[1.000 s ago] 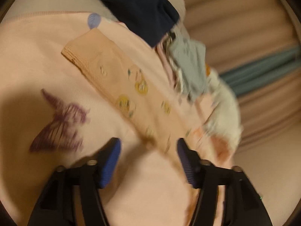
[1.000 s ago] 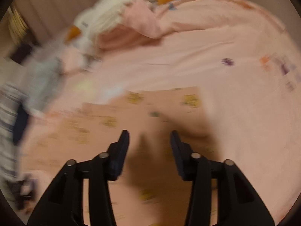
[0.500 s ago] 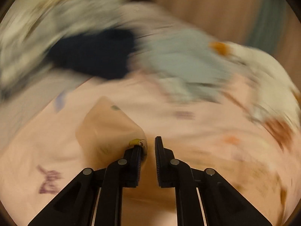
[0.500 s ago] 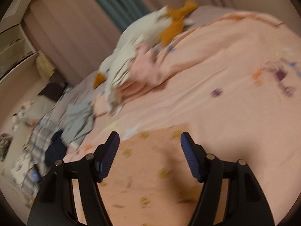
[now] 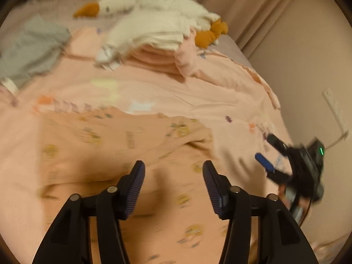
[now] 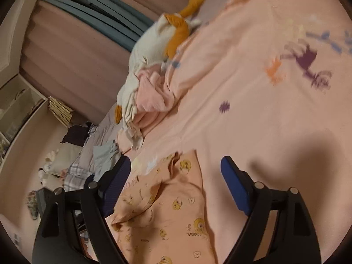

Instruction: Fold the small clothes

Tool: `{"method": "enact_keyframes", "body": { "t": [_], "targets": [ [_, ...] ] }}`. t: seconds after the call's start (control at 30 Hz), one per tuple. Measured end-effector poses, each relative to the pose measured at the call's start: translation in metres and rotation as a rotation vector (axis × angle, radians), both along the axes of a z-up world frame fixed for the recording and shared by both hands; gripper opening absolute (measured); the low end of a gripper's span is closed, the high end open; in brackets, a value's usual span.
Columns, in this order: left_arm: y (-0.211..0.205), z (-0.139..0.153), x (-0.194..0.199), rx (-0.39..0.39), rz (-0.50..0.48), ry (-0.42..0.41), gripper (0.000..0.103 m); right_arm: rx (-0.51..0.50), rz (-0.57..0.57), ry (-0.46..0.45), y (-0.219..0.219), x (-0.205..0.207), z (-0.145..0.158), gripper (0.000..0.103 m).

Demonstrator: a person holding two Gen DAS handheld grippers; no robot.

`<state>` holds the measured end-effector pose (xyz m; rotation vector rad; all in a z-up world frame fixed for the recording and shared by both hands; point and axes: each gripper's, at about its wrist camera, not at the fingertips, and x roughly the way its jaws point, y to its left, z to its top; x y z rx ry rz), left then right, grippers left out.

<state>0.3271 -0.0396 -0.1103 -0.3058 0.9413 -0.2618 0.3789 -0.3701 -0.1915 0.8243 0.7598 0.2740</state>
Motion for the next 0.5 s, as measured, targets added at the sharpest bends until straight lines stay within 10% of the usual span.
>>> {"method": "enact_keyframes", "body": {
  "t": [0.07,0.27,0.4,0.5],
  "targets": [
    [0.024,-0.006,-0.016,0.115,0.067,-0.015,0.076,0.037,0.028,0.052,0.008,0.012,-0.013,0.085],
    [0.084,-0.072,-0.057,0.499,0.230,0.001,0.078,0.121,0.166,0.155,0.055,0.038,-0.039,0.075],
    [0.111,-0.115,-0.068,0.413,0.209,0.132,0.074,0.035,0.158,0.124,0.084,0.050,-0.029,0.063],
    [0.130,-0.115,-0.084,0.257,0.235,0.024,0.075,-0.043,0.113,0.169,0.103,0.073,-0.029,0.041]
  ]
}}
